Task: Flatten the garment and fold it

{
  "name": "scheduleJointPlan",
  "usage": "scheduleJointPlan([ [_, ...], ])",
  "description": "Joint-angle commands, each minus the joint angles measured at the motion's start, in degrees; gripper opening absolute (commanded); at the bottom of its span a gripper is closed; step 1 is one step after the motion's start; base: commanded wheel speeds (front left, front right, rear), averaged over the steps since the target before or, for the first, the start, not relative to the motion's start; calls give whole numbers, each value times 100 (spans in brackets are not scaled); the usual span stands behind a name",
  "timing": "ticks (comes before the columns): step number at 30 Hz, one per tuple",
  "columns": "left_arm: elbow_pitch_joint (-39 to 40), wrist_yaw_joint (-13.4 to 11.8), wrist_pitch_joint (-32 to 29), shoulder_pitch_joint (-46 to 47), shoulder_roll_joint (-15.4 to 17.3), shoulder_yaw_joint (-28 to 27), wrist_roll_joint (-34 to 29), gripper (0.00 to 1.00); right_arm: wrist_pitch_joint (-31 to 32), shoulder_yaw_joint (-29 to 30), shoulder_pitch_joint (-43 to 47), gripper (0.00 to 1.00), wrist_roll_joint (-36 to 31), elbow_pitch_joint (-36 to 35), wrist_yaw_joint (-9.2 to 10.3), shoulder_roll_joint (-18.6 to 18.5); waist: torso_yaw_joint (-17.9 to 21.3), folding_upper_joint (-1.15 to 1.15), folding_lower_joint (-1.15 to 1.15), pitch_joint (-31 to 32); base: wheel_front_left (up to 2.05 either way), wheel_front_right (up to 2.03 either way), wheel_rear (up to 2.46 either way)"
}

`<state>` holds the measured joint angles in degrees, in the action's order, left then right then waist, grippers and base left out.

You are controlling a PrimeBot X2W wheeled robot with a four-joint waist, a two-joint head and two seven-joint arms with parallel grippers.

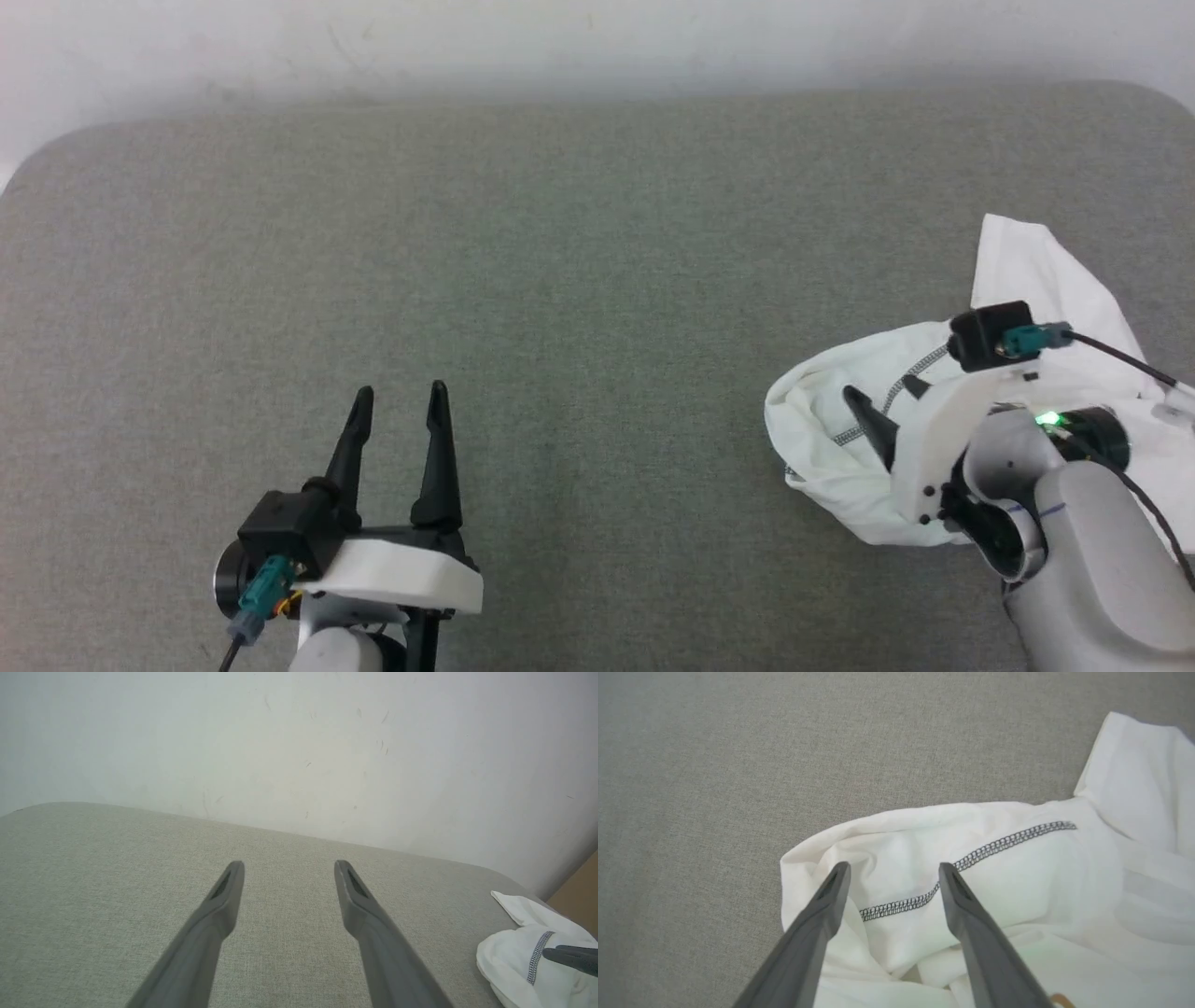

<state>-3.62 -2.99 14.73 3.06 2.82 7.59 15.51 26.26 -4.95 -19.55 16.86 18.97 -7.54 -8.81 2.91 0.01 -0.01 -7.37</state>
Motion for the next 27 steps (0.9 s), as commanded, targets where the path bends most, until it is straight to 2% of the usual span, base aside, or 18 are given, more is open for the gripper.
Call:
scheduleJointPlan([
  [1, 11, 53, 27, 88, 6, 0, -68, 100, 104, -121, -206, 100, 130, 140, 5, -39, -121, -1, 1, -148, 0, 0, 0],
  [10, -4, 61, 27, 250, 6, 53, -25, 100, 507, -622, -921, 100, 378, 1853, 5, -53, -378, -1, 1, -476, 0, 0, 0],
  [11, -17, 59, 27, 259, 6, 57, -15, 100, 599, -669, -947, 49, 435, 2042, 5, -30, -389, -1, 1, -479, 0, 0, 0],
  [12, -29, 54, 27, 266, 6, 59, -3, 100, 652, -719, -974, 21, 497, 2178, 5, -8, -396, -1, 1, -475, 0, 0, 0],
  [13, -38, 47, 27, 269, 6, 60, 8, 100, 660, -756, -1003, 0, 562, 2274, 5, 6, -401, -1, 1, -465, 0, 0, 0],
  [17, -77, 12, 27, 231, 6, 49, 35, 100, 319, -953, -1136, 0, 720, 2342, 5, 20, -349, -1, 1, -320, 0, 0, 0],
  [22, -147, 17, 27, 156, 6, 67, 22, 100, -792, -1232, -1317, 0, 723, 2076, 5, 103, -278, -1, 1, -11, 0, 0, 0],
  [27, -192, 12, 27, 46, 6, 94, 9, 100, -1282, -1927, -1328, 0, 874, 1703, 5, 358, -271, -1, 1, 255, 0, 0, 0],
])
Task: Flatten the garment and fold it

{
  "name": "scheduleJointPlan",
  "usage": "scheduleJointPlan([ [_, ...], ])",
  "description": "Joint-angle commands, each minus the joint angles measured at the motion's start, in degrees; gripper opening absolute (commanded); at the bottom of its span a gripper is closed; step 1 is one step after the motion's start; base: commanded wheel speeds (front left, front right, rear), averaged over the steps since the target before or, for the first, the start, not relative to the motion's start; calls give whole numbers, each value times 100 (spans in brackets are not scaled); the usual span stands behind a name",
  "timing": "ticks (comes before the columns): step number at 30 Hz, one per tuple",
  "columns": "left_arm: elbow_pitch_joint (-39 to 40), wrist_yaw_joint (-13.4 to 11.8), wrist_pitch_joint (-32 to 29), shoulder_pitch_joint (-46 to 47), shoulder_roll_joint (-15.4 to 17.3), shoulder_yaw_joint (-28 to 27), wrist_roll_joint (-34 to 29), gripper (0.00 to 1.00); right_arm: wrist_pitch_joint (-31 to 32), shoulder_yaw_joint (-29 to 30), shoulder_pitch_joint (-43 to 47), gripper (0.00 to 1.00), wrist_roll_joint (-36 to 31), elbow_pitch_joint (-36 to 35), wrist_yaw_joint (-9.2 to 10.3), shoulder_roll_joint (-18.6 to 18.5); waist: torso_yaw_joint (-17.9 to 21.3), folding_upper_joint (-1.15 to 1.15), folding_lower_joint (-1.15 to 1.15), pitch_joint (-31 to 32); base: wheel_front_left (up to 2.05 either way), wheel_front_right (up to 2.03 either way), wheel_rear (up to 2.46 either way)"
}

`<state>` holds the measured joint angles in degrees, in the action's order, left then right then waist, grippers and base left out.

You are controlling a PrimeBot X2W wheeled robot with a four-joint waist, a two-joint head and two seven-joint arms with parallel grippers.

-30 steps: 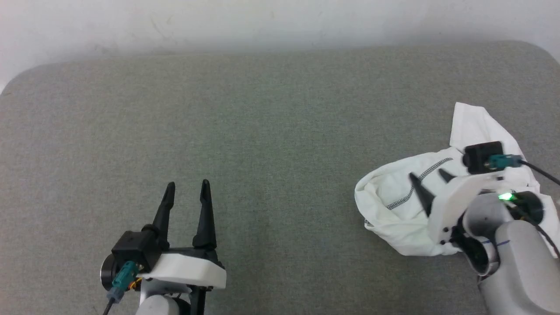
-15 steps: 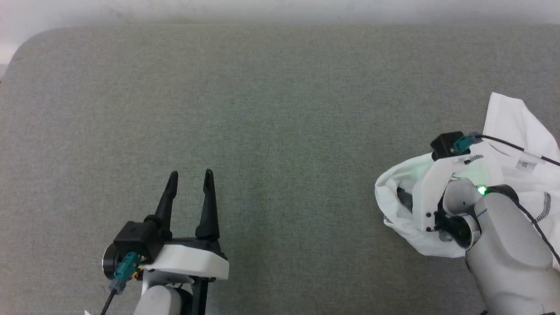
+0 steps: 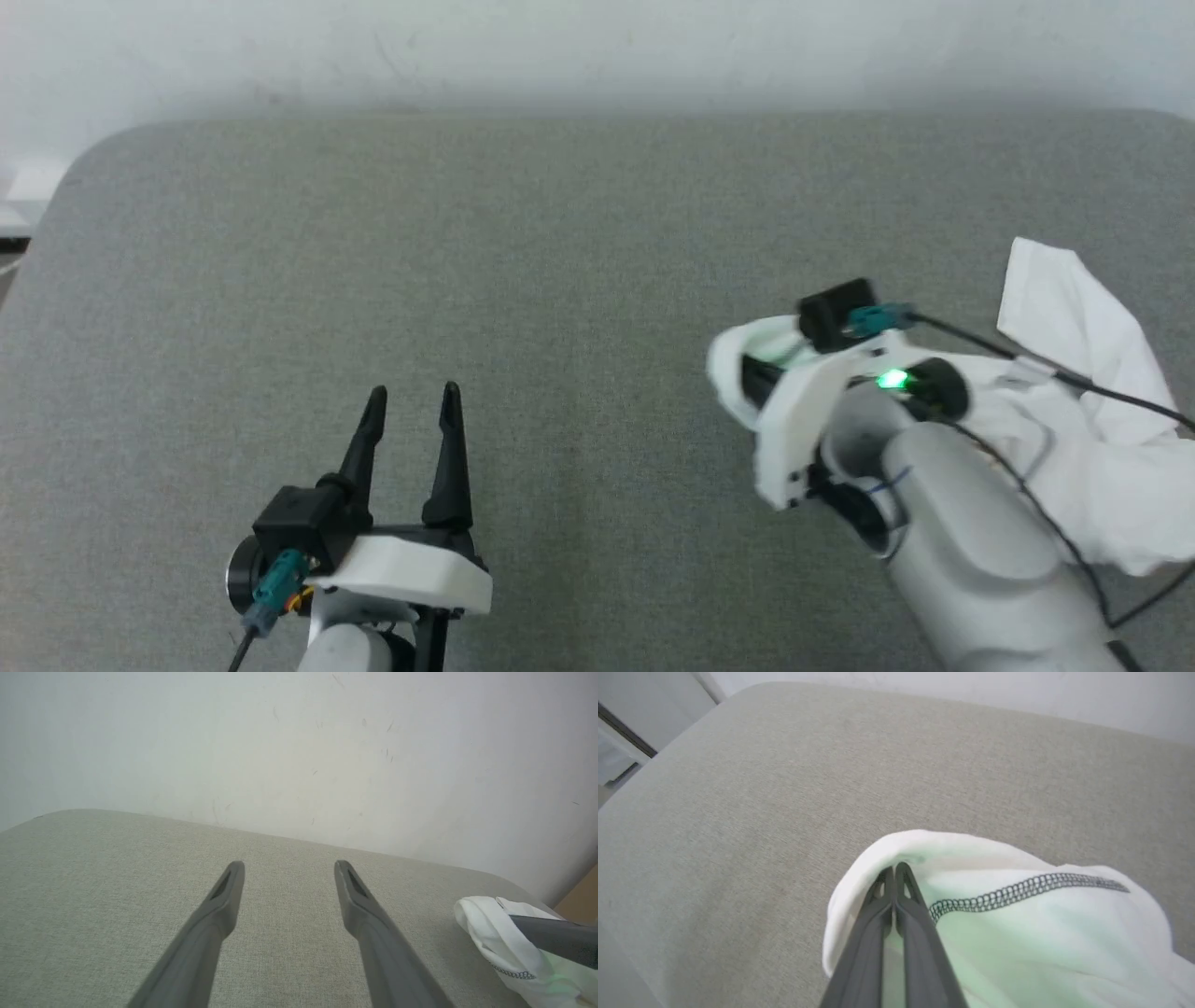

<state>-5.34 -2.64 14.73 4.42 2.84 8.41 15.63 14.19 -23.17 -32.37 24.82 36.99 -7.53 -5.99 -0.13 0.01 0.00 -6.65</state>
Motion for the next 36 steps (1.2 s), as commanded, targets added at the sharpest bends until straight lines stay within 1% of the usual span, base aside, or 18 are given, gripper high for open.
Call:
scheduleJointPlan([
  [1, -24, -23, 27, -108, 4, 21, -6, 100, -140, -290, -36, 0, 138, -206, 4, 121, 23, -1, 0, 210, 0, 0, 0],
  [6, -14, -33, 27, -117, 4, 72, -3, 100, -310, -1295, 114, 0, 635, -652, 4, 267, -91, -1, 0, 184, 0, 0, 0],
  [9, 1, -48, 27, -88, 4, 102, 28, 100, -277, -1706, 264, 0, 824, -500, 4, 294, -196, -1, 0, 73, 0, 0, 0],
  [10, 1, -57, 27, -77, 4, 115, 48, 100, -279, -1784, 317, 6, 854, -370, 4, 299, -234, -1, 0, 38, 0, 0, 0],
  [11, -7, -65, 27, -65, 4, 126, 68, 100, -315, -1831, 368, 35, 877, -233, 4, 302, -268, -1, 0, 5, 0, 0, 0],
  [12, -16, -71, 27, -52, 4, 137, 85, 100, -370, -1877, 406, 84, 872, -102, 4, 305, -303, -1, 0, -30, 0, 0, 0],
  [13, -23, -81, 27, -39, 4, 144, 104, 100, -449, -1934, 426, 100, 854, -6, 4, 307, -326, -1, 0, -58, 0, 0, 0],
  [16, -52, -115, 27, -45, 4, 138, 134, 100, -955, -2004, 491, 100, 901, 6, 4, 309, -338, -1, 0, -87, 0, 0, 0],
  [19, -82, -135, 27, -77, 4, 114, 141, 100, -1659, -1931, 586, 100, 771, -166, 4, 310, -309, -1, 0, -57, 0, 0, 0],
  [23, -101, -171, 27, -145, 4, 47, 137, 100, -2398, -1592, 886, 100, 541, -605, 4, 193, -194, -1, 0, 46, 0, 0, 0],
  [27, -100, -167, 27, -208, 4, -9, 94, 100, -2697, -874, 1371, 100, 228, -1268, 4, 33, -58, -1, 0, 189, 0, 0, 0],
  [28, -100, -167, 27, -208, 4, -9, 94, 100, -2697, -874, 1371, 100, 228, -1268, 4, 33, -58, -1, 0, 189, 0, 0, 0],
  [31, -105, -166, 27, -268, 4, -43, 58, 100, -2793, -158, 1834, 100, -122, -1906, 4, 12, 54, -1, 0, 304, 0, 0, 0],
  [36, -172, -123, 27, -342, 4, -32, 6, 100, -2834, 920, 2619, 100, -650, -2827, 4, 96, 205, -1, 0, 444, 0, 0, 0],
])
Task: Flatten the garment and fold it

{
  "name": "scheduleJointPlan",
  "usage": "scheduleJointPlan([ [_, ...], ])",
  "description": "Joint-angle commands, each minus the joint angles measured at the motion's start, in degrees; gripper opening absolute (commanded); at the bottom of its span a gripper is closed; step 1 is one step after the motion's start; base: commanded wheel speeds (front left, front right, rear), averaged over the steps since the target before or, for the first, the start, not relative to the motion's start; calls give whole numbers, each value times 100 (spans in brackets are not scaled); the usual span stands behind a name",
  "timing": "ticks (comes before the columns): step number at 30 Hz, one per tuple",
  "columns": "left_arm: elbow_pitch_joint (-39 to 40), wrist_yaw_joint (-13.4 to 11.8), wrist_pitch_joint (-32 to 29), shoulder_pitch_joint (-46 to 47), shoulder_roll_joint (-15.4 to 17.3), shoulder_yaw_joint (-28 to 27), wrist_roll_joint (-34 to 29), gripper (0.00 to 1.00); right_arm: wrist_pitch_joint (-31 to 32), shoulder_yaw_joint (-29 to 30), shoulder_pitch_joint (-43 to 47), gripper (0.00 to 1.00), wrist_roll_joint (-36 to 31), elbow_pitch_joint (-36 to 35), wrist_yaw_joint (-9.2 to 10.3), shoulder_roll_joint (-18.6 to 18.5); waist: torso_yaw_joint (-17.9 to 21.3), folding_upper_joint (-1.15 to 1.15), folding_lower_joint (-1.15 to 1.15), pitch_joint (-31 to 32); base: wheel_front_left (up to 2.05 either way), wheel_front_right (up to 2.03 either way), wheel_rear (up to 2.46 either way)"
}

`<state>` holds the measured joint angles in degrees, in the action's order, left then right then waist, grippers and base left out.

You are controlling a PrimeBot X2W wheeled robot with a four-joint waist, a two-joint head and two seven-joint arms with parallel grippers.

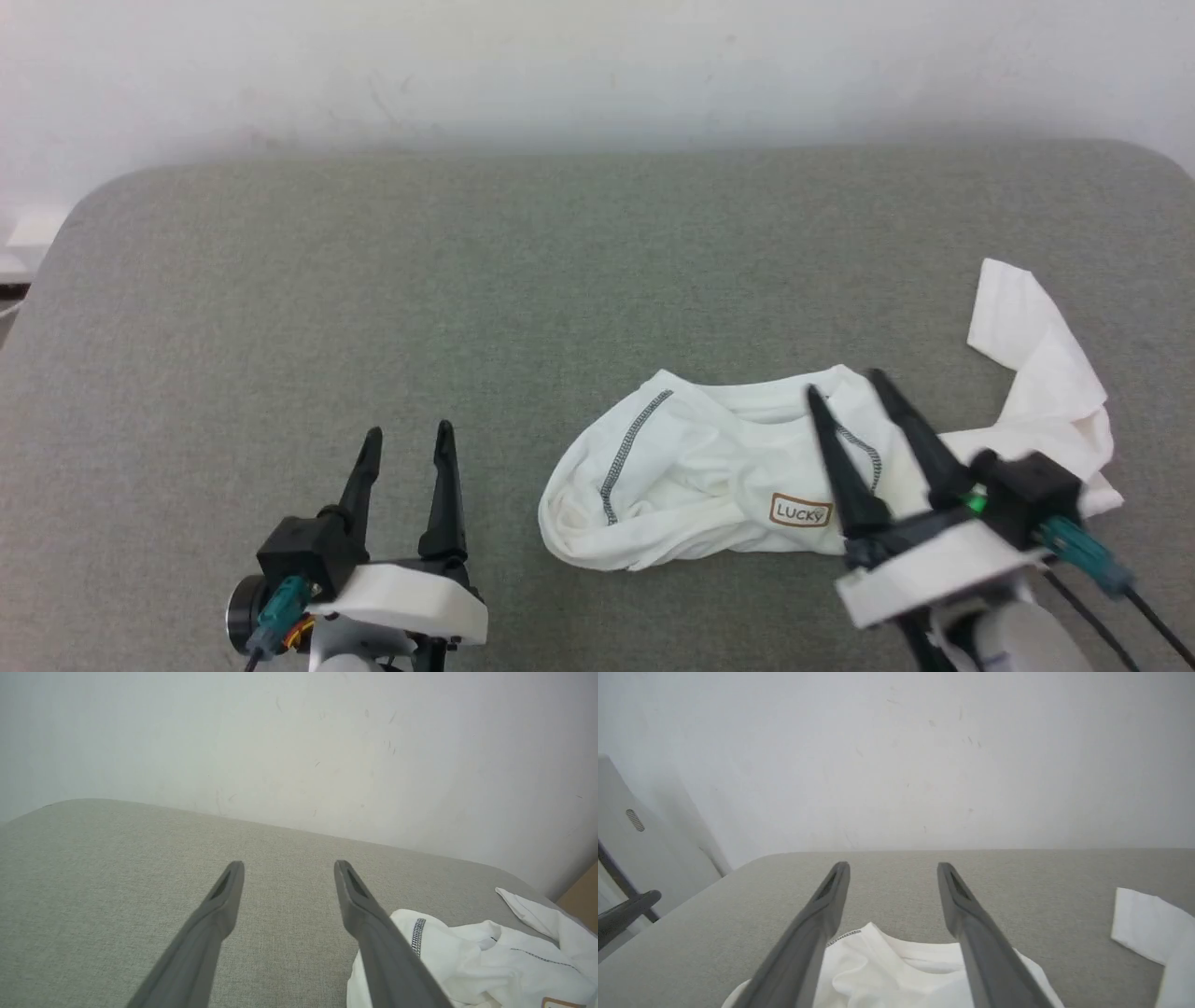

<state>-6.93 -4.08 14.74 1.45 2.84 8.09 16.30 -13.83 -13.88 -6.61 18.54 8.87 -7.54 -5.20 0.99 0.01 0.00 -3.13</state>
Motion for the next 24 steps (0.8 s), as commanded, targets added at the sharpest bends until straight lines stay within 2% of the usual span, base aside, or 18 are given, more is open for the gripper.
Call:
scheduleJointPlan([
  [1, -36, 29, 26, -50, 4, 11, -69, 100, -13, 191, 192, 100, -116, -137, 5, 36, 114, -1, 0, 116, 0, 0, 0],
  [6, -429, 196, 24, 48, 4, 233, -126, 100, 167, 981, 805, 100, -493, -746, 5, 116, 213, -1, 0, 147, 0, 0, 0],
  [8, -945, 382, -327, 408, 49, 498, -210, 100, 317, 1324, 1082, 100, -636, -1113, 5, 160, 282, -1, 0, 97, 0, 0, 0],
  [13, -1729, 755, -1340, 1224, 174, 919, -343, 100, 573, 1549, 1331, 100, -757, -1619, 5, 209, 455, -1, 0, -60, 0, 0, 0],
  [24, -3307, 1008, -3788, 2244, 532, 1382, -425, 100, 609, 1554, 1366, 100, -509, -1782, 5, 231, 765, -1, 0, -352, 0, 0, 0],
])
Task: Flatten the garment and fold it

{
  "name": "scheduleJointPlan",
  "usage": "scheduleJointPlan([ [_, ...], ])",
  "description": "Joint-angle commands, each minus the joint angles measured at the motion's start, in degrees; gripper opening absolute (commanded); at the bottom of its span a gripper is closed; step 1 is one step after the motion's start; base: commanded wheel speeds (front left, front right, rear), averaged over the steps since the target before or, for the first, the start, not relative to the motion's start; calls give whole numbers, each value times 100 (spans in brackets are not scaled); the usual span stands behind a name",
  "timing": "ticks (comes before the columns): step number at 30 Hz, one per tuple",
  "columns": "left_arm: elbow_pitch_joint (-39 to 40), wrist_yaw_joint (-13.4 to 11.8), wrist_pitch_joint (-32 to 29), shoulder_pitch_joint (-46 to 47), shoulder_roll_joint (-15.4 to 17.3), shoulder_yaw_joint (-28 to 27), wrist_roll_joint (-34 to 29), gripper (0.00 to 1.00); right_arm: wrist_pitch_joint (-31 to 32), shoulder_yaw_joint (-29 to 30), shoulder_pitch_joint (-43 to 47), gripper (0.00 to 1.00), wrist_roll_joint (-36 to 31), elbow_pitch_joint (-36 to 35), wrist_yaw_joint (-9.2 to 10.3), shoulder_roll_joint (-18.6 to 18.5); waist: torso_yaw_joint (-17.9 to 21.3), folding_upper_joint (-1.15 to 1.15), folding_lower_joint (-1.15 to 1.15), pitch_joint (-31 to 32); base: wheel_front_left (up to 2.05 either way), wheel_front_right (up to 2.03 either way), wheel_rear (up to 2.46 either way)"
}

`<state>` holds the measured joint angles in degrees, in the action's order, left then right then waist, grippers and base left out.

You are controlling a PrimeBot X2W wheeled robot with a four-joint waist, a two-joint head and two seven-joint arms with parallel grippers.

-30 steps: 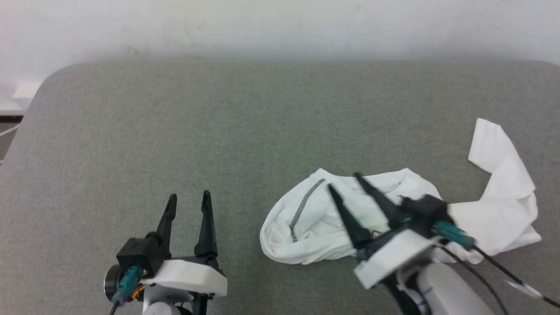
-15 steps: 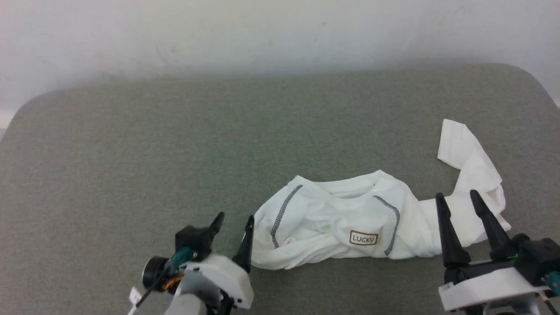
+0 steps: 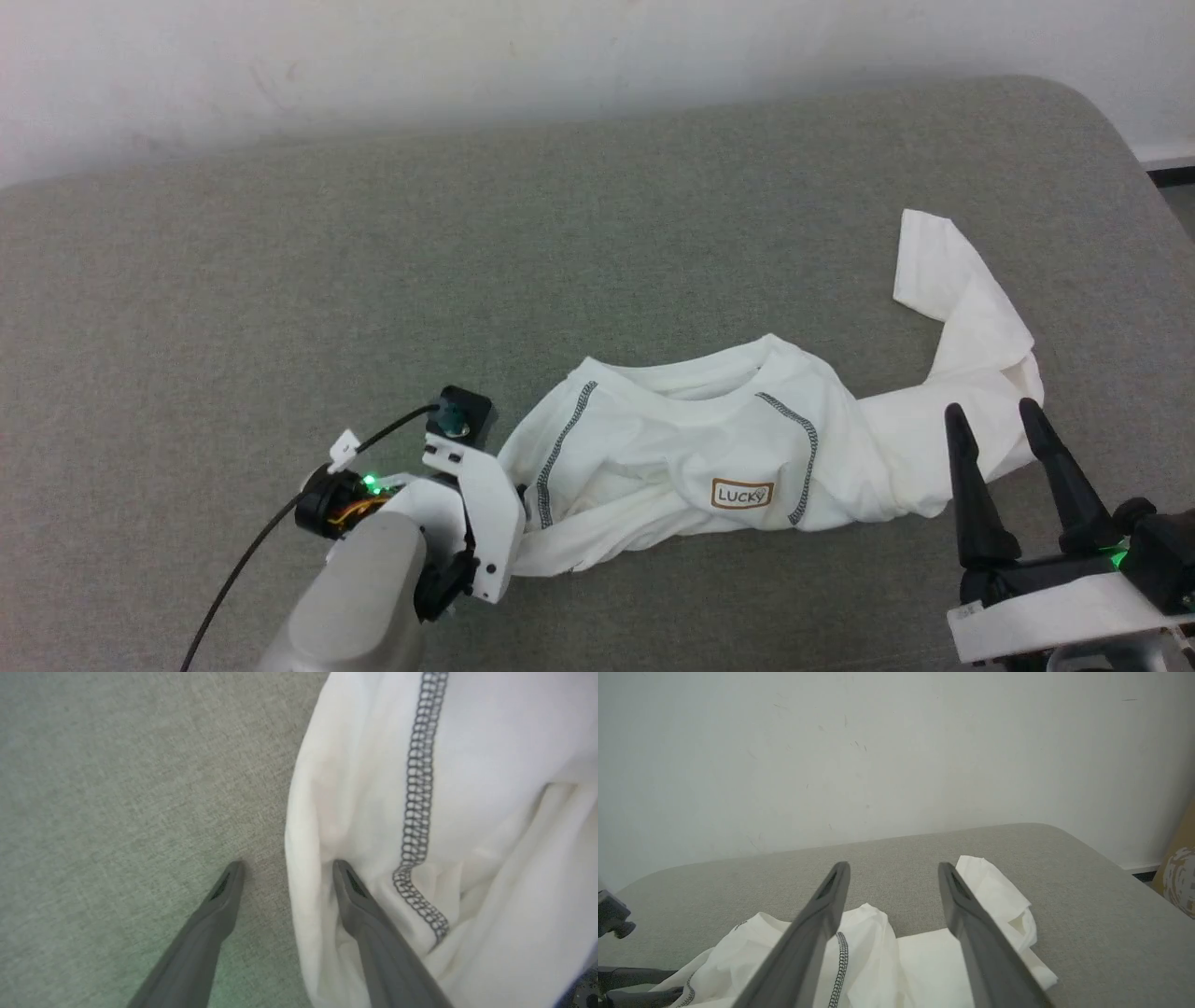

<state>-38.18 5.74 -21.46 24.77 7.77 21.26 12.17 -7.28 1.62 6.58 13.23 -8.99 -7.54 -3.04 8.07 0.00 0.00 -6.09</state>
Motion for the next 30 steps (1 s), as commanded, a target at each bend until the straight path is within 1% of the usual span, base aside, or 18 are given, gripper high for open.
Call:
scheduleJointPlan([
  [1, -234, 62, -378, -72, 42, 140, 17, 76, -57, 9, 50, 100, 36, 15, 5, 14, 58, 0, 0, -63, 0, 0, 0],
  [2, -266, 93, -566, -64, 54, 225, 45, 41, -68, 23, 52, 100, 44, 23, 5, 15, 54, 0, 0, -72, 0, 0, 0],
  [3, -273, 118, -716, -60, 76, 309, 77, 0, -81, 39, 52, 100, 56, 29, 5, 15, 48, 0, 0, -80, 0, 0, 0],
  [5, -168, 146, -773, -42, 140, 421, 142, 0, -94, 61, 40, 100, 78, 32, 5, 15, 36, 0, 0, -92, 0, 0, 0],
  [7, 63, 150, -548, -6, 227, 410, 161, 0, -106, 93, 34, 100, 96, 33, 5, 15, 5, 0, 0, -95, 0, 0, 0],
  [11, 807, -27, 94, 40, 389, 234, 131, 0, -107, 195, 73, 100, 171, 70, 5, 15, -111, 0, 0, -43, 0, 0, 0],
  [15, 1747, -200, 392, -19, 659, 92, 40, 0, -89, 256, 116, 100, 243, 109, 5, 15, -235, 0, 0, 29, 0, 0, 0],
  [18, 2445, -324, 300, -197, 868, -84, 101, 0, -64, 275, 124, 100, 251, 130, 5, 16, -284, 0, 0, 82, 0, 0, 0],
  [21, 2963, -465, -63, -535, 1082, -365, 338, 0, -38, 287, 144, 100, 266, 143, 5, 16, -307, 0, 0, 110, 0, 0, 0],
  [23, 3100, -643, -307, -833, 1240, -625, 501, 0, -12, 295, 160, 100, 274, 161, 5, 16, -304, 0, 0, 100, 0, 0, 0],
  [26, 2885, -890, -451, -1237, 1393, -1015, 743, 0, 30, 269, 158, 100, 291, 197, 5, 16, -278, 0, 0, 52, 0, 0, 0],
  [28, 2622, -989, -315, -1409, 1375, -1217, 899, 0, 45, 239, 145, 100, 294, 223, 5, 16, -260, 0, 0, 7, 0, 0, 0],
  [30, 2294, -1034, -114, -1509, 1346, -1315, 963, 0, 49, 215, 121, 100, 299, 259, 5, 16, -240, 0, 0, -25, 0, 0, 0],
])
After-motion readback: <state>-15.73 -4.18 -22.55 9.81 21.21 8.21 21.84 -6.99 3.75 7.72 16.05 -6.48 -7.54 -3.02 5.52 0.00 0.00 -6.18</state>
